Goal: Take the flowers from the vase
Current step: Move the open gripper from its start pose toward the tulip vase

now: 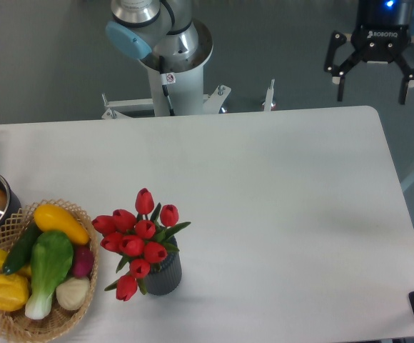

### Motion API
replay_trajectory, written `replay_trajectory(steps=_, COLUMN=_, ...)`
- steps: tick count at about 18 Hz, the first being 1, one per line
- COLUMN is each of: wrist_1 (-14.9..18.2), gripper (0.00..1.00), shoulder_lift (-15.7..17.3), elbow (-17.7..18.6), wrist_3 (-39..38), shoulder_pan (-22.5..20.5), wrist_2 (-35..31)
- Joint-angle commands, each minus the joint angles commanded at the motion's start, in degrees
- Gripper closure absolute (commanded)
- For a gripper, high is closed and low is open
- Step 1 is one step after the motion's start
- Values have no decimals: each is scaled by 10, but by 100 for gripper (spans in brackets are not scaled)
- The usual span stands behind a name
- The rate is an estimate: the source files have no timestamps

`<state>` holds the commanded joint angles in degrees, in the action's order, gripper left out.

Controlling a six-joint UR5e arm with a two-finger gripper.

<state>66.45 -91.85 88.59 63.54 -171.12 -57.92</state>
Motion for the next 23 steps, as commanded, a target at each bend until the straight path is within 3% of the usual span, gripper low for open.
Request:
replay_trajectory(steps=6, wrist_1=-14, gripper=0, shoulder_lift=9, elbow=17, wrist_3=16, shoulder_pan=2, wrist_2=-1)
replay_trajectory(steps=10, wrist_1=-70, gripper=0, shoulder_lift=21, elbow=68, wrist_3=8, shoulder_pan=2, wrist_2=2)
replay_trajectory(steps=17, wrist_1=-72, gripper=0, shoulder_lift=27, elbow=99, wrist_3=-19, shoulder_pan=-2, wrist_2=12)
replay_trajectory(steps=23, wrist_1=-73, gripper=0, shoulder_lift=22, elbow=131, wrist_3=-18, shoulder_pan=24, wrist_2=25)
